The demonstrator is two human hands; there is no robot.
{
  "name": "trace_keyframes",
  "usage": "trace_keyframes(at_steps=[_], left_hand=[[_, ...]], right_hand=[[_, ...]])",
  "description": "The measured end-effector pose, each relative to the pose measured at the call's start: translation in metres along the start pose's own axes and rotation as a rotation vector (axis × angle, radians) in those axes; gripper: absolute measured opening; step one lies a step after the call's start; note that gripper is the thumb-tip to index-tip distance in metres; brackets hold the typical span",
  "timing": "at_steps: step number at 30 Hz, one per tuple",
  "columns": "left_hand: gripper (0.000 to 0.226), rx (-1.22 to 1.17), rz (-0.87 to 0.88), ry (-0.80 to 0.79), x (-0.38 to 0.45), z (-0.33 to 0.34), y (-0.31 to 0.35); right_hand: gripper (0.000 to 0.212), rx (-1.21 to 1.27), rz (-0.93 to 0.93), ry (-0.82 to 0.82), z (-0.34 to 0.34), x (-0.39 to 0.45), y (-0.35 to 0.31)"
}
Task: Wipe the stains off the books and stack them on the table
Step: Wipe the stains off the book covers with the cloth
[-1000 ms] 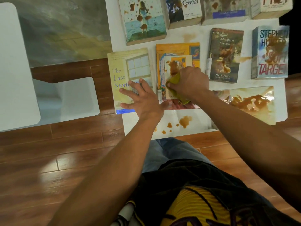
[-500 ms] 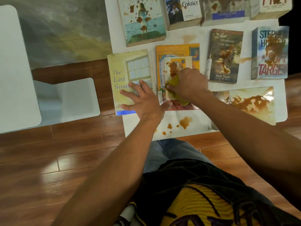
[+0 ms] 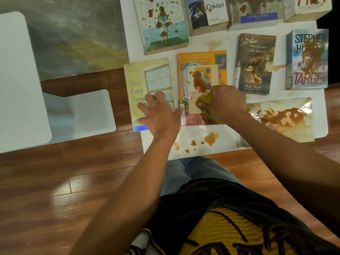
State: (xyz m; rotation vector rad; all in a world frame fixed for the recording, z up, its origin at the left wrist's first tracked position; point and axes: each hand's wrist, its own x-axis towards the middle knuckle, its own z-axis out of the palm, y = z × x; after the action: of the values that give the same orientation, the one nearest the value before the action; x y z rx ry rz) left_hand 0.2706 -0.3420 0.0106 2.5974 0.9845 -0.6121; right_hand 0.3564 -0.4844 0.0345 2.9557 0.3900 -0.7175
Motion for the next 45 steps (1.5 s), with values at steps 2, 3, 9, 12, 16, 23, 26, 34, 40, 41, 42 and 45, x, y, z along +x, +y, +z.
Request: trace_keyframes(at_steps=[2, 3, 9, 12, 16, 23, 26, 34, 40, 41, 42, 45], left_hand=[[0.068, -0.013, -0.011, 0.002, 0.0, -0.002, -0.001], [0.069, -0.016, -0.014, 0.004, 0.0, -0.002, -0.001], [0.067, -0.014, -0.005, 0.019, 0.0, -0.002, 0.001], [0.066, -0.003, -0.021, 0.023, 0.002, -0.002, 0.0], [0.066, -0.016, -0.021, 0.027, -0.001, 0.001, 0.003], [0.095, 0.058, -0.02, -0.036, -0.001, 0.001, 0.003], [0.121, 0.129, -0.002, -0.134, -0.004, 0.003, 0.01], [0.137, 0.145, -0.015, -0.209, -0.002, 0.002, 0.017], [0.133, 0.153, 0.0, -0.211, -0.003, 0.003, 0.017], [0.132, 0.155, -0.002, -0.21, -0.002, 0.003, 0.017], [0.131, 0.157, -0.006, -0.207, -0.002, 0.004, 0.016], [0.131, 0.164, -0.004, -0.207, -0.001, 0.006, 0.019]], right_hand=[[0.046, 0.01, -0.052, -0.015, 0.007, -0.007, -0.011], [0.046, 0.004, -0.088, -0.036, 0.01, -0.013, -0.016], [0.05, -0.044, -0.161, -0.058, 0.005, -0.004, -0.016], [0.05, -0.046, -0.143, -0.012, 0.002, 0.001, -0.02], [0.043, -0.071, -0.238, -0.087, 0.018, -0.024, -0.029], [0.052, -0.023, -0.078, -0.073, 0.003, -0.001, 0.003], [0.058, 0.024, 0.038, -0.047, -0.001, 0.012, 0.024], [0.054, 0.018, 0.027, -0.023, -0.009, 0.022, 0.017], [0.061, 0.033, 0.091, 0.007, -0.023, 0.035, 0.024], [0.059, 0.021, 0.083, 0.012, -0.024, 0.034, 0.022], [0.059, -0.019, 0.045, 0.007, -0.021, 0.033, 0.02], [0.062, -0.081, -0.01, -0.048, -0.02, 0.031, 0.022]])
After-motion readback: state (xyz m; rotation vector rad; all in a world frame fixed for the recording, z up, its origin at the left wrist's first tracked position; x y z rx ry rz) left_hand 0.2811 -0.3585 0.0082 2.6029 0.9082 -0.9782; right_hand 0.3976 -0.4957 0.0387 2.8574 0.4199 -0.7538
